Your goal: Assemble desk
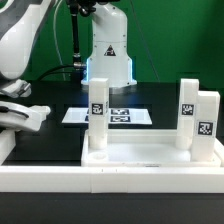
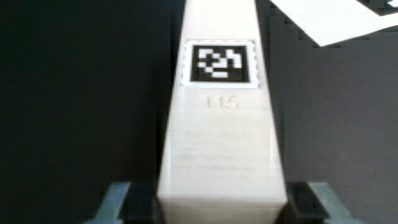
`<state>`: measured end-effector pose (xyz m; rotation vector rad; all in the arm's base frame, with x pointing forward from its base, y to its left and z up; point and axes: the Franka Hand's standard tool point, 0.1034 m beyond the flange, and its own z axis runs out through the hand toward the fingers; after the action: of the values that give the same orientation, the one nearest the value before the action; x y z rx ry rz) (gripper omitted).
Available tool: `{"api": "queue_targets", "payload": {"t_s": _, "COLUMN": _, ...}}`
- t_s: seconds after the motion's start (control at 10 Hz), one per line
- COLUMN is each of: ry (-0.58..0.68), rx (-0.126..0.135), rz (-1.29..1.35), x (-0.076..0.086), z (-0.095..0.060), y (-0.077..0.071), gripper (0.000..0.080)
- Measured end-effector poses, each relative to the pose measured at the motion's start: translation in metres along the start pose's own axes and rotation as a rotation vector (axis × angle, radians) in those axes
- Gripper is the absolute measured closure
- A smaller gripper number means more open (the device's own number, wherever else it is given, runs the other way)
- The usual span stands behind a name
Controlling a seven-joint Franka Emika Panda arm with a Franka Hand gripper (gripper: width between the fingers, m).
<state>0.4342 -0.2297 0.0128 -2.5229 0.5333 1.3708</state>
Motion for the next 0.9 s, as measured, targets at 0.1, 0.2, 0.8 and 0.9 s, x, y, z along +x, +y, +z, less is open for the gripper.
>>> {"api": "queue_targets", "payload": {"t_s": 0.1, "ry": 0.021, "rx": -0.006, "rz": -0.015, "x": -0.008, "z": -0.013, "y": -0.011, "gripper": 0.0514}}
{"api": "queue_targets", "payload": {"t_s": 0.2, "ry": 0.049, "rx": -0.009, "rz": -0.035, "x": -0.023, "z": -0.030, "y": -0.027, "gripper": 0.0514}}
{"api": "queue_targets", "payload": {"t_s": 0.8, "ry": 0.131, "rx": -0.046, "rz": -0.054, "x": -0.040, "z": -0.061, "y": -0.053, "gripper": 0.0512}}
{"api": "queue_targets", "payload": {"t_s": 0.9, "ry": 0.239, "rx": -0.058, "rz": -0.058, "x": -0.030, "z": -0.068, "y": -0.061, "gripper": 0.0512}}
